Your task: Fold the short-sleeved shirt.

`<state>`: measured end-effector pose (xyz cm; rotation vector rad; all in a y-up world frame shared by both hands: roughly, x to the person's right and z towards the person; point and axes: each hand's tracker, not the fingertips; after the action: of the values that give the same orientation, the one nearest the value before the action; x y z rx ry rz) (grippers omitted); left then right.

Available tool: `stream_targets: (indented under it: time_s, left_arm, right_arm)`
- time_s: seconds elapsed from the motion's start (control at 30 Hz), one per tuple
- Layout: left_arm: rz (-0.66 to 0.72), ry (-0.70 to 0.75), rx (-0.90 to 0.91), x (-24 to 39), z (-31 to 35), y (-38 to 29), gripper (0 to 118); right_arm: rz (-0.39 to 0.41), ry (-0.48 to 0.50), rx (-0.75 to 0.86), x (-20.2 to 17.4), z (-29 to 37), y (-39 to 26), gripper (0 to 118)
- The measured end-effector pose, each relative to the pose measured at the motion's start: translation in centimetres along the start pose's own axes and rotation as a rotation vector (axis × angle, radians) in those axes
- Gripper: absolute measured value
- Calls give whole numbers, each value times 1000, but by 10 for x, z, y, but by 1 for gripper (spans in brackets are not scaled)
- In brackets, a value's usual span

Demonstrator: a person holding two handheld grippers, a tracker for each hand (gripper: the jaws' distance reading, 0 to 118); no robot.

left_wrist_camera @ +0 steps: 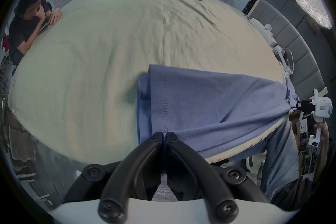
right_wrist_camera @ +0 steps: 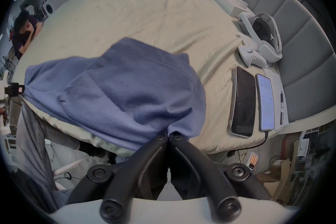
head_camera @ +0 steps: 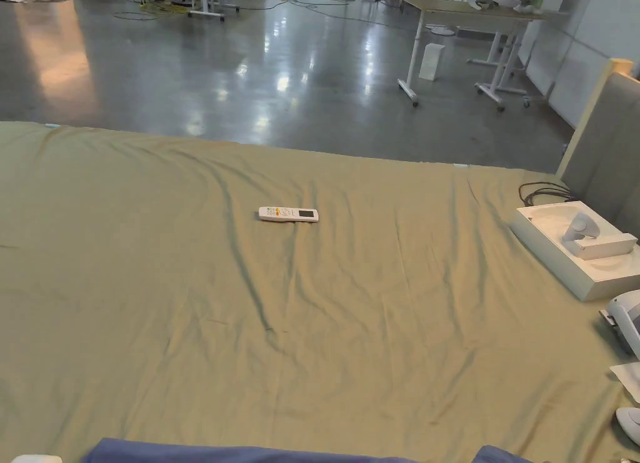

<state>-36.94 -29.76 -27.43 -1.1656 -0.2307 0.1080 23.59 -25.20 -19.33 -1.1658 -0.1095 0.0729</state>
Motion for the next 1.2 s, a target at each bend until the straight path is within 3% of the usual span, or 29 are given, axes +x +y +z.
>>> stream_targets:
  time_s: [0.2, 0.3, 0.43, 0.57, 0.7, 0.83, 1.03, 1.1, 1.2]
  left_arm:
    - [4, 19, 0, 1, -9, 0, 5]
    - [-22, 36, 0, 4, -10, -1, 14]
    - [21, -14, 9, 3, 1, 2, 50]
    - [40, -30, 123, 8, 21, 14, 55]
    - [-1, -33, 301, 28, 43, 40, 55]
    - [-13, -58, 448, 57, 59, 70, 55]
    - [-93, -21, 664, 112, 82, 102, 53]
    - [-121, -9, 729, 128, 88, 107, 46]
    - [-140, 34, 819, 145, 96, 110, 28]
  right_arm:
    - [55, -65, -33, -16, -27, -6, 0]
    - [52, -87, -32, -19, -38, -4, 2]
    - [34, -111, -14, -19, -30, 1, 59]
    - [-7, -190, 116, -16, 7, 14, 66]
    - [-68, -196, 315, -21, 52, 43, 66]
    - [-94, -119, 591, -40, 85, 70, 66]
    - [-81, -83, 902, -91, 114, 102, 64]
    - [-68, -80, 987, -107, 117, 108, 58]
    - [-67, -83, 1062, -124, 120, 116, 36]
